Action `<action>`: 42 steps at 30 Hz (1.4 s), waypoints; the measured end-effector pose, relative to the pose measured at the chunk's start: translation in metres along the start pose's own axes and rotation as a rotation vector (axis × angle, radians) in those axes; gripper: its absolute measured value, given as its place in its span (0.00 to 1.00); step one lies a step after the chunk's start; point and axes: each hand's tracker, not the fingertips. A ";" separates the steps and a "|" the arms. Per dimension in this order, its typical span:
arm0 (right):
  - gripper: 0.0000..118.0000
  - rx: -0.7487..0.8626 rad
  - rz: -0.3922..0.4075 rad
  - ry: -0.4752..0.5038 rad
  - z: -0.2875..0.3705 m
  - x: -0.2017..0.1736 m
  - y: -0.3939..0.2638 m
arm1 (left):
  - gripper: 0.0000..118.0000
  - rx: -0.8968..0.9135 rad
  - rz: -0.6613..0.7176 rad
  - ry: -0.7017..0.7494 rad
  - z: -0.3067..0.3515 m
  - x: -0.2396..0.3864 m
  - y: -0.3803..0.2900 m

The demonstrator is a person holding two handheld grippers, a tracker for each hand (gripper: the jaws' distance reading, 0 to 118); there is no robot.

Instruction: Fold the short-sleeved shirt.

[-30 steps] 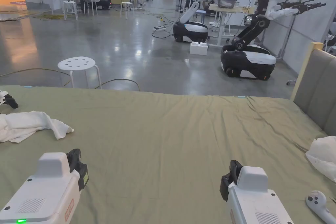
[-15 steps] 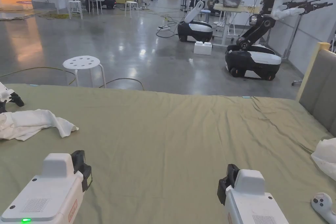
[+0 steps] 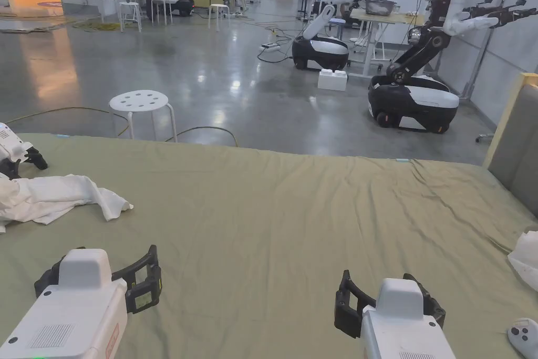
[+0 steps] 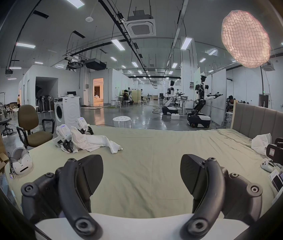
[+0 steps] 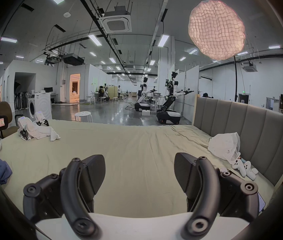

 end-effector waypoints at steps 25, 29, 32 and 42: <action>0.89 -0.073 -0.270 0.036 -0.010 0.018 0.026 | 0.93 0.042 0.044 0.064 -0.004 0.000 0.008; 0.89 -0.105 -0.292 0.022 -0.010 0.017 0.029 | 0.93 0.053 0.037 0.064 -0.006 -0.001 0.008; 0.89 -0.150 -0.273 -0.012 -0.011 0.011 0.032 | 0.93 0.054 0.049 0.054 -0.007 -0.002 0.008; 0.89 -0.190 -0.212 -0.029 -0.014 0.000 0.035 | 0.93 0.039 0.014 0.044 -0.008 -0.001 0.008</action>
